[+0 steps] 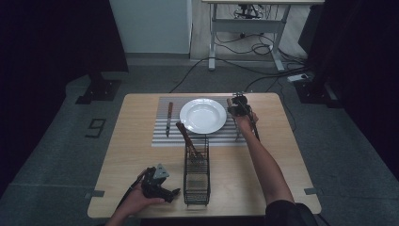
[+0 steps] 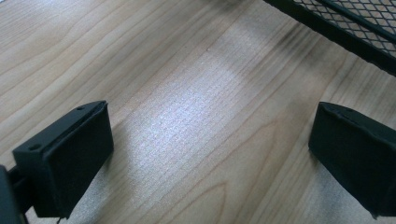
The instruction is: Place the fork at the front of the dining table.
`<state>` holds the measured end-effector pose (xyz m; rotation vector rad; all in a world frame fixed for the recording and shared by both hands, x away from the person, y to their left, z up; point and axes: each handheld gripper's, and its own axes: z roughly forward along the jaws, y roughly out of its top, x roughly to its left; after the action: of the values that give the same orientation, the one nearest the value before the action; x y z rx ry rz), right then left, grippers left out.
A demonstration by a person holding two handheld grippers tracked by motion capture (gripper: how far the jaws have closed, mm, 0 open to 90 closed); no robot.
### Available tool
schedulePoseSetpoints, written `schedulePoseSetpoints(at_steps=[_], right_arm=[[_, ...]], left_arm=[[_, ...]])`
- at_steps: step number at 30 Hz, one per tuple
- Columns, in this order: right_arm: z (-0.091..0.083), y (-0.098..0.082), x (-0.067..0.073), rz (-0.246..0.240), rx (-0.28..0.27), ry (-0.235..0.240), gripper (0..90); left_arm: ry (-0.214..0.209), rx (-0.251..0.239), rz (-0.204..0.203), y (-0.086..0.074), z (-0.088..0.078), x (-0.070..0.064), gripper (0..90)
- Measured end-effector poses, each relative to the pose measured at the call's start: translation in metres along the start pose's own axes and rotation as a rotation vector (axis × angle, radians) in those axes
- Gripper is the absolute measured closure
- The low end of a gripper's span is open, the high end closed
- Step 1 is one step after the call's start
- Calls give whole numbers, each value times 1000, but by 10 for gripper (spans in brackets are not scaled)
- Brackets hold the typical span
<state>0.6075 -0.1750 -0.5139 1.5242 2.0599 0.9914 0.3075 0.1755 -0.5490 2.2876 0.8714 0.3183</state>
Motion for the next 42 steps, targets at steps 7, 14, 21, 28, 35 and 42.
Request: schedulePoseSetpoints(at_steps=[7,14,21,28,35,42], right_arm=[[10,-5,-9,26,15,-13,780],[16,-9,-9,17,36,-26,777],[20,-12,-5,-14,50,-47,768],[23,-14,-6,-9,53,-45,763],[23,-15,-6,-18,49,-44,741],[19,-14,-7,-1,43,-25,731]], left_arm=[[0,0,0,0,0,0,0],[0,0,0,0,0,0,0],[0,0,0,0,0,0,0],[0,0,1,0,0,0,0],[0,0,1,0,0,0,0],[1,1,1,0,0,0,0]])
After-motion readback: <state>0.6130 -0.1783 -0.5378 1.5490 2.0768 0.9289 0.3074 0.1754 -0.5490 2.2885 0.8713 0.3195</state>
